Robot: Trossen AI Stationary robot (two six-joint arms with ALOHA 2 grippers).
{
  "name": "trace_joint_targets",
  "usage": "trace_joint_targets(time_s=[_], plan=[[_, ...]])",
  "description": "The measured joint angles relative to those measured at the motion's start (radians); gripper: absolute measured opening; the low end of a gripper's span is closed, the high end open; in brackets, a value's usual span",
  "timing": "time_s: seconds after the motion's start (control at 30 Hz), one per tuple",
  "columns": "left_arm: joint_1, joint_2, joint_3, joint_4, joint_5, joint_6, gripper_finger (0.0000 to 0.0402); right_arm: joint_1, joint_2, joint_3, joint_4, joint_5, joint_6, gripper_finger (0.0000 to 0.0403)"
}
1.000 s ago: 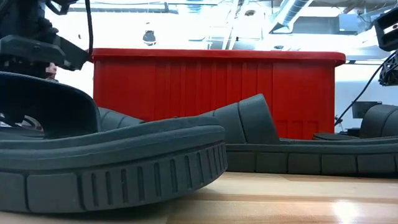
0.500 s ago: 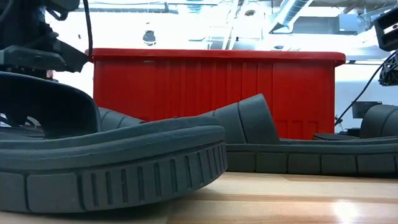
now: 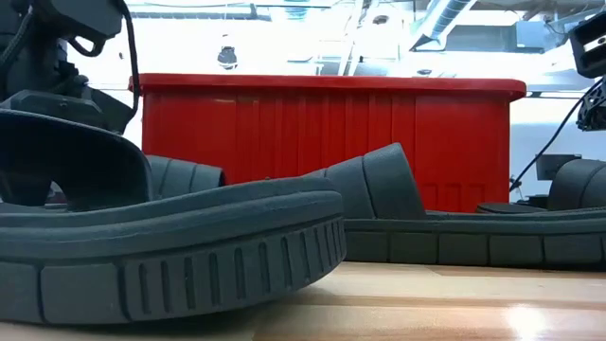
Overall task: Pick and place slides into bin
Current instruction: Put the black slide into the red bin
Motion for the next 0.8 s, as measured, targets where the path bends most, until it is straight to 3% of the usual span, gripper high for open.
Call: trace_joint_targets(time_s=[0.17,0.37,0.47,0.8], plan=[[0.006,0.000,-0.010,0.047,-0.005,0.016,0.0106,0.000,0.000,0.000,0.000,0.000,0.000,0.0070],[0.012,0.000,-0.010,0.028,-0.007,0.031,0.0019,0.000,0.000,0.000,0.000,0.000,0.000,0.0070],[0.004,0.000,-0.010,0.022,-0.031,0.033,0.0010,0.000,0.000,0.000,0.000,0.000,0.000,0.0070],[-0.044,0.012,0.117,-0.276,-0.131,0.063,0.0001,0.000,0.000,0.000,0.000,0.000,0.000,0.0070]])
